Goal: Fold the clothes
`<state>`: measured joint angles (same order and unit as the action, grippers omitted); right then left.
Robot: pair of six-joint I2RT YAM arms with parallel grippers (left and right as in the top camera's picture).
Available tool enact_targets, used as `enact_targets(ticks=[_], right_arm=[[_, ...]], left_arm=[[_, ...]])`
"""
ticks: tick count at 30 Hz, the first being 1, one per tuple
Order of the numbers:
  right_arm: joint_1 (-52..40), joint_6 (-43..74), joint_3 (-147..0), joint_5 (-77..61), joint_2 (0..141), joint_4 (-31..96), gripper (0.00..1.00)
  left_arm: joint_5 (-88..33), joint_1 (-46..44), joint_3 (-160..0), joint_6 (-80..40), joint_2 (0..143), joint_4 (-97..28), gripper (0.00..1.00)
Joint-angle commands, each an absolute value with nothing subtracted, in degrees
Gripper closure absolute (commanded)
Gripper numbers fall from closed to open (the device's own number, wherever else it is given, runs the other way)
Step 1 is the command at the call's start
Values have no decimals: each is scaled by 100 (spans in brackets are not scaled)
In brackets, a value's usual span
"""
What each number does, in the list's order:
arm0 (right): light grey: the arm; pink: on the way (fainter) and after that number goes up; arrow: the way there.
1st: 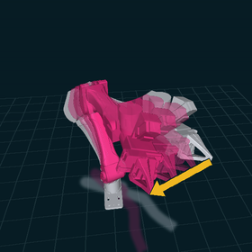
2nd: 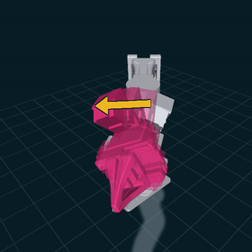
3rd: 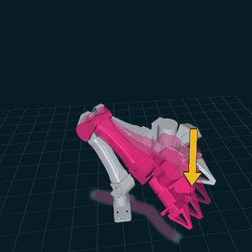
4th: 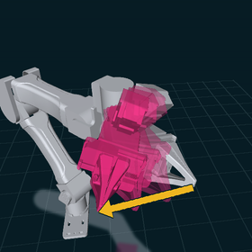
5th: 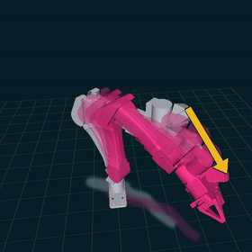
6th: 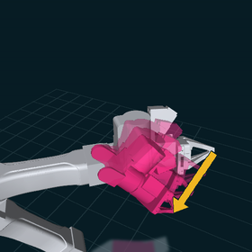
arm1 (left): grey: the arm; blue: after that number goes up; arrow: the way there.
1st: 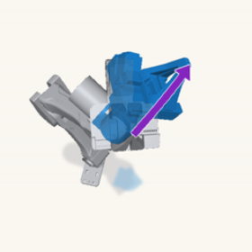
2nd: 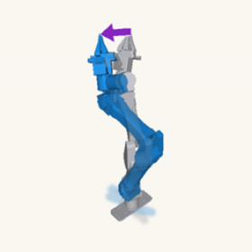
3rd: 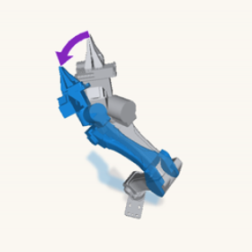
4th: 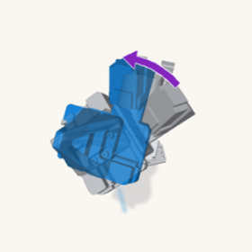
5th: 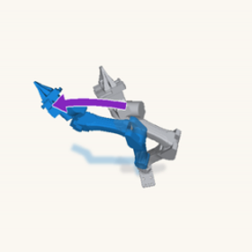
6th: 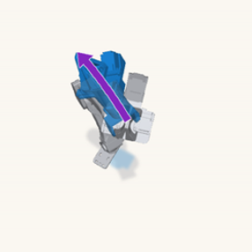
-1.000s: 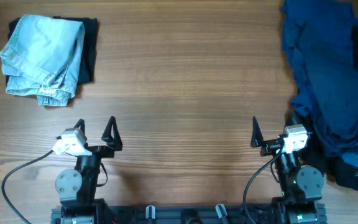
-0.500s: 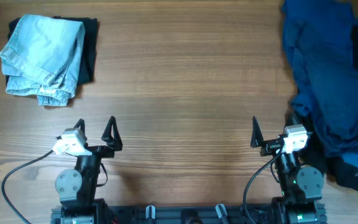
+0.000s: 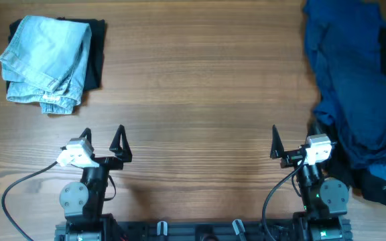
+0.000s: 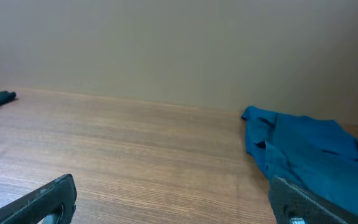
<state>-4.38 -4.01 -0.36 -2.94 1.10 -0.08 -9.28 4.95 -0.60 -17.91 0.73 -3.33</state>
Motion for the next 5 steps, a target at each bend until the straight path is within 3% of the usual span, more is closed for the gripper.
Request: enact_targets(ticks=[1, 5], right_arm=[[-405, -451, -30, -283, 21, -19, 0], [-405, -451, -30, -283, 21, -19, 0]], left_arm=[[-871, 464, -36, -1678, 16, -368, 0], [-871, 464, -36, -1678, 16, -368, 0]])
